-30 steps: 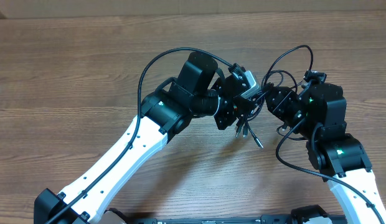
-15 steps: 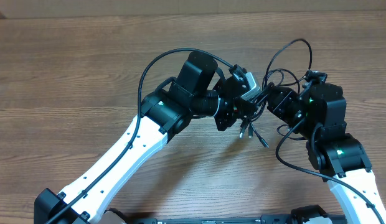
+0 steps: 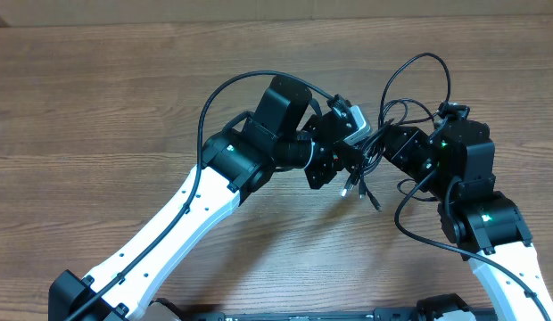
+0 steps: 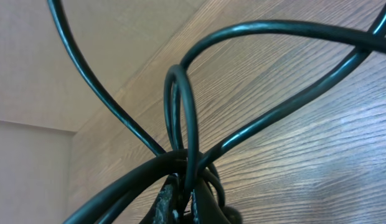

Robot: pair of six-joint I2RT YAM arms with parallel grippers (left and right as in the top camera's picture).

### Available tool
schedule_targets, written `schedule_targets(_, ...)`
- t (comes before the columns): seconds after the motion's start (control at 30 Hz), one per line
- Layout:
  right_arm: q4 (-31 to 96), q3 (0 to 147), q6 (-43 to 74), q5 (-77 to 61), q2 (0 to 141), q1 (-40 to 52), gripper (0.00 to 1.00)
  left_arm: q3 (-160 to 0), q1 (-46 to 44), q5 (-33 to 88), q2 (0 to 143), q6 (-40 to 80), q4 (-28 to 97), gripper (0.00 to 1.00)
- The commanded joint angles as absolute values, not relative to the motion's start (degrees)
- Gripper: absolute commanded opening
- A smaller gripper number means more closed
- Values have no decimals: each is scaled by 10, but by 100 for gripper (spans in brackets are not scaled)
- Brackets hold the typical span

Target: Untangle cables

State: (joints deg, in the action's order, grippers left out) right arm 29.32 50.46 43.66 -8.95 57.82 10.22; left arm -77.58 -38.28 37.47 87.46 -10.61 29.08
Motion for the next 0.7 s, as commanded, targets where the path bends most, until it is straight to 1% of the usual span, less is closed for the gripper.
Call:
schedule_targets(0.0, 289, 511, 430, -69, 573, 96, 4, -779, -390, 284, 866, -79, 310, 4)
schedule_targets(0.13, 289, 511, 430, -86, 560, 96, 4, -779, -390, 182, 866, -22, 328, 4)
schedule_targets(0.2, 289, 511, 430, -91, 550, 96, 4, -779, -390, 154, 866, -6, 331, 4)
schedule_targets(0.47, 302, 511, 419, -91, 523, 96, 4, -779, -390, 166, 866, 2, 324, 4)
schedule_targets(0.5, 307, 511, 423, -91, 524, 96, 8, -779, -390, 176, 866, 2, 321, 4)
schedule_targets(0.53, 311, 511, 429, -91, 526, 96, 31, -779, -390, 186, 866, 1, 316, 4)
schedule_targets(0.57, 316, 511, 439, -91, 529, 96, 63, -779, -390, 197, 866, -1, 312, 4)
schedule_targets(0.63, 319, 511, 456, -91, 535, 96, 81, -779, -390, 211, 866, -2, 301, 4)
schedule_targets(0.67, 321, 511, 464, -91, 539, 96, 88, -779, -390, 218, 866, -2, 296, 4)
